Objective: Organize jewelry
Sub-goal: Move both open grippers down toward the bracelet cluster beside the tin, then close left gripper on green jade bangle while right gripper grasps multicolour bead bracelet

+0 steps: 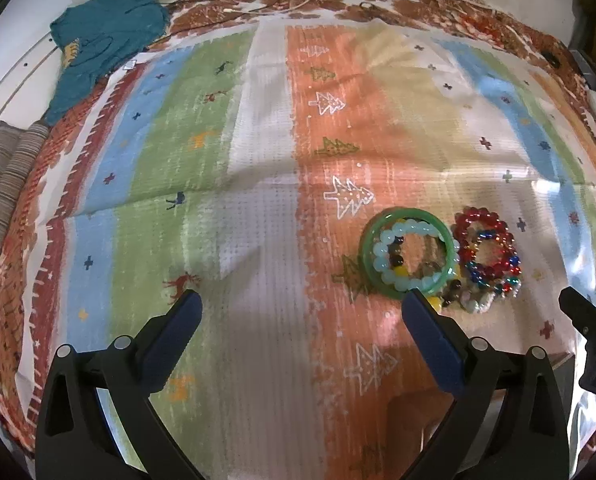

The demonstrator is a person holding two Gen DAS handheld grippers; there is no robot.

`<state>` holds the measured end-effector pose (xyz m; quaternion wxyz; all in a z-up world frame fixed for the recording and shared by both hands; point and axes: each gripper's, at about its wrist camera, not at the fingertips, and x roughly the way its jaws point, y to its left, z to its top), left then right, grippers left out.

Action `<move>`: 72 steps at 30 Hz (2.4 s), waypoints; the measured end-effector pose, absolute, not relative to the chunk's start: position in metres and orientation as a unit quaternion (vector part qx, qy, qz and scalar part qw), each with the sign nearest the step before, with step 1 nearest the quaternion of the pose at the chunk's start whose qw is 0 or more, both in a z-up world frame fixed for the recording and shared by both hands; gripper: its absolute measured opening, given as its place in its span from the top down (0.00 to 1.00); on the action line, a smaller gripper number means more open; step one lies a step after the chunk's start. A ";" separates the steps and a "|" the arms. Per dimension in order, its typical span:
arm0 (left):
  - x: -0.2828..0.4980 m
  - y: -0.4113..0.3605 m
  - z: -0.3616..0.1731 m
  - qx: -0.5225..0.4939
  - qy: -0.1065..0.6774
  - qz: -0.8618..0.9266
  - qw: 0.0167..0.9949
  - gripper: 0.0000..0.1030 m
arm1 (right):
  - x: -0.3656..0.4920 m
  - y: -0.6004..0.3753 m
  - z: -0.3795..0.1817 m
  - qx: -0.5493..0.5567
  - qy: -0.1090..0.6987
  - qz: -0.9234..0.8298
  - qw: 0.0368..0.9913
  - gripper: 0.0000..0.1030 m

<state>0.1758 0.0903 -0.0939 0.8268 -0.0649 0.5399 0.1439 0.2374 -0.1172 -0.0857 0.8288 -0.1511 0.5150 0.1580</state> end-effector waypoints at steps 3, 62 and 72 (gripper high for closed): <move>0.183 0.093 -0.102 -0.068 0.545 0.142 0.823 0.06 | 0.242 -0.114 -0.090 -0.151 0.519 0.159 0.826 0.04; 0.221 0.084 -0.131 -0.055 0.560 0.126 0.817 0.94 | 0.271 -0.091 -0.119 -0.144 0.551 0.204 0.796 0.90; 0.198 0.072 -0.097 -0.058 0.540 0.122 0.831 0.93 | 0.256 -0.097 -0.084 -0.146 0.518 0.206 0.817 0.90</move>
